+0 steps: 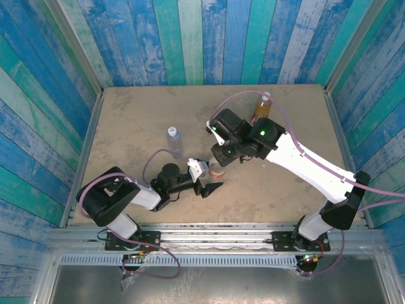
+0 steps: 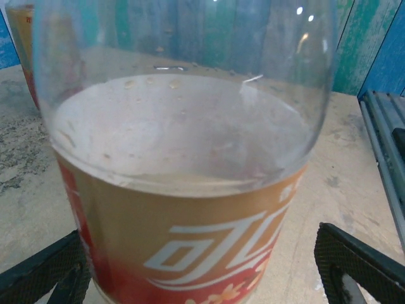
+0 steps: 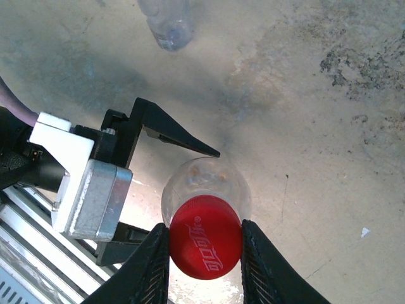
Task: Screw on the bottle caps
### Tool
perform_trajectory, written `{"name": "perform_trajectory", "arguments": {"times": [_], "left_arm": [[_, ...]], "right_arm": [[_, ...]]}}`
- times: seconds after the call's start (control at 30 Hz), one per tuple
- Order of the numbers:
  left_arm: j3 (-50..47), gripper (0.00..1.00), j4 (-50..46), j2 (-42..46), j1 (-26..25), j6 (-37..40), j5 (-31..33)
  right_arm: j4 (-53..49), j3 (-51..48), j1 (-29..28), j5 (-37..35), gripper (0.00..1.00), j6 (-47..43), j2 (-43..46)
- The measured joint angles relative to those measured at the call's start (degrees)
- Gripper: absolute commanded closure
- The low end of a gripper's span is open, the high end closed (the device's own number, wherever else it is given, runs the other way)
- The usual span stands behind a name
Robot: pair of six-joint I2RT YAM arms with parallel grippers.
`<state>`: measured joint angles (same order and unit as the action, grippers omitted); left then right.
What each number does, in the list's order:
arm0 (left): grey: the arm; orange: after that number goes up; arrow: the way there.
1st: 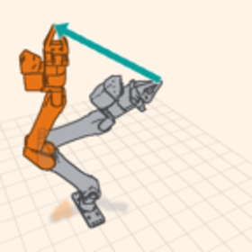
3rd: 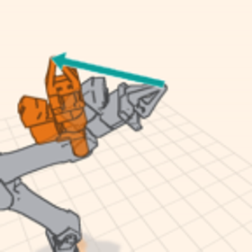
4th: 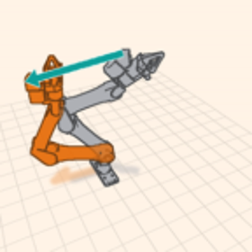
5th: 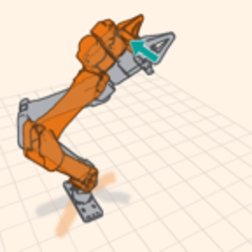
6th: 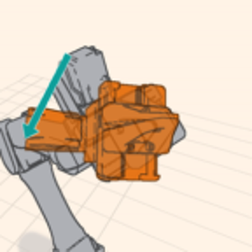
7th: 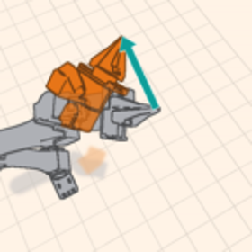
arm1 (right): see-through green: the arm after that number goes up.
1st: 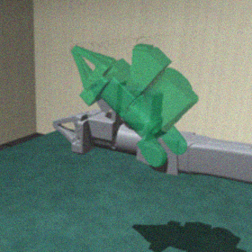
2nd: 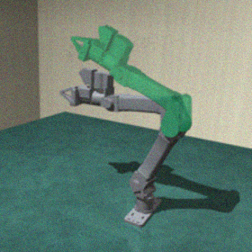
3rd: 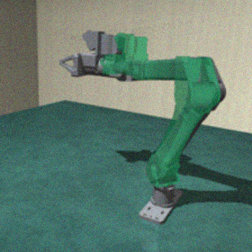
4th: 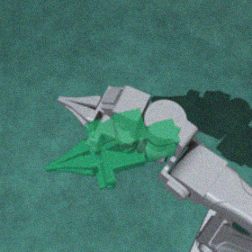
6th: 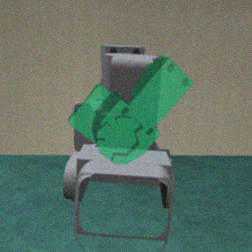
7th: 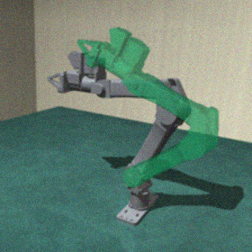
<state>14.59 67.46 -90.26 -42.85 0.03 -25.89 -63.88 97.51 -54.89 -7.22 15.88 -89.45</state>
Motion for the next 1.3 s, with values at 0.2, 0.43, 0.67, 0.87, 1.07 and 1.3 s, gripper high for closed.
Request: {"name": "perform_trajectory", "arguments": {"times": [0.2,0.43,0.67,0.87,1.07,1.3], "left_arm": [[-0.83,0.12,6.91,-1.53,0.83,-3.41,-0.68],[2.56,0.25,7.72,-2.75,1.14,-3.96,-2.99],[3.72,0.44,7.98,-3.98,1.4,-3.98,-3.78],[3.72,0.45,7.8,-4.0,1.4,-3.89,-4.44],[3.98,0.45,6.45,-3.56,1.4,-2.4,-5.29],[4.22,0.44,-4.87,3.04,1.62,2.51,-8.0]], "right_arm": [[0.07,0.0,0.0,1.09,0.76,-1.68,0.0],[0.26,0.0,0.0,1.95,0.75,-2.49,0.0],[0.26,0.0,0.24,2.12,0.71,-2.67,0.0],[-0.24,0.0,0.33,2.29,0.45,-3.39,0.0],[0.63,-0.28,0.33,3.1,0.25,-6.97,1.27],[3.61,-3.91,0.39,7.23,0.25,-23.54,12.24]]}}
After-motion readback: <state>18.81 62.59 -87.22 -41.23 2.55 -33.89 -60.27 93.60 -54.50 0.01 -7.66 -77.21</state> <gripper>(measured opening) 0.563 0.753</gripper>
